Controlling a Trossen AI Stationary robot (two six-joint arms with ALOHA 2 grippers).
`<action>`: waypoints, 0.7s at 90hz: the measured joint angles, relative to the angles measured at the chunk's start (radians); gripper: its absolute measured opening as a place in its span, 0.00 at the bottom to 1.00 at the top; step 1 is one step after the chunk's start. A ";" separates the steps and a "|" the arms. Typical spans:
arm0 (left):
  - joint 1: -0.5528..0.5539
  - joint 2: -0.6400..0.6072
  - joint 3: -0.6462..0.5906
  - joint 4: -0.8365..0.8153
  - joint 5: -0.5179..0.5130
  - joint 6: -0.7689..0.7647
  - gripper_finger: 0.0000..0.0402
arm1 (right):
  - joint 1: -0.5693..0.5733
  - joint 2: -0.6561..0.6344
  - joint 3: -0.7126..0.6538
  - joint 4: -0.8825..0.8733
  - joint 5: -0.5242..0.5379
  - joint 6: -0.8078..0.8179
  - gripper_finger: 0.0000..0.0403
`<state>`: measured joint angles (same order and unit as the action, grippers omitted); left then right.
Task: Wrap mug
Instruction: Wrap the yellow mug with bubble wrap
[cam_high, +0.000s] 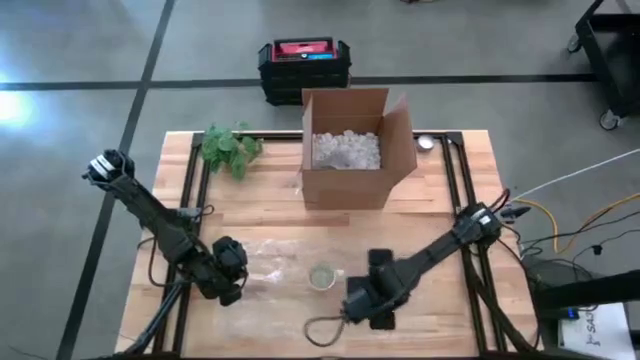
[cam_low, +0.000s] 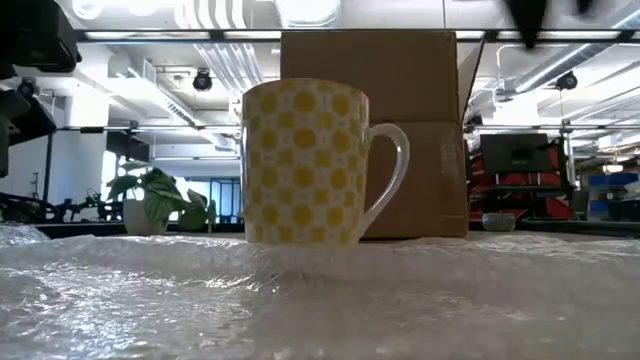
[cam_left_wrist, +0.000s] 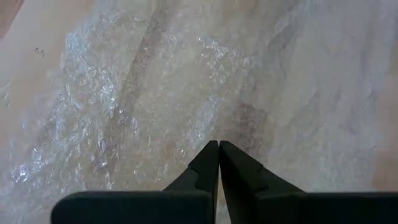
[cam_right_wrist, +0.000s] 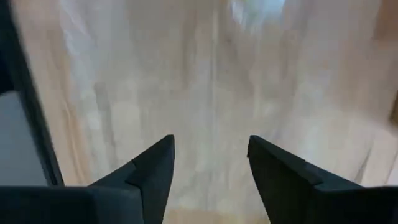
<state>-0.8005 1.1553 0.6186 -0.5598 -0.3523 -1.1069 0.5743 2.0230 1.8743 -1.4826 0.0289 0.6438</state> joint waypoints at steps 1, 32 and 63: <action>0.000 0.000 0.000 0.000 0.000 0.001 0.00 | 0.006 -0.006 -0.018 0.003 0.000 0.013 0.44; -0.001 0.000 0.000 0.003 -0.002 0.025 0.00 | 0.177 -0.291 -0.591 0.272 -0.003 0.435 0.36; -0.001 0.001 0.000 0.021 -0.005 0.025 0.00 | 0.313 -0.495 -0.989 0.622 0.053 0.939 0.32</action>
<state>-0.8013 1.1561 0.6189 -0.5385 -0.3575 -1.0815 0.8869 1.5278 0.8857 -0.8602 0.0823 1.5823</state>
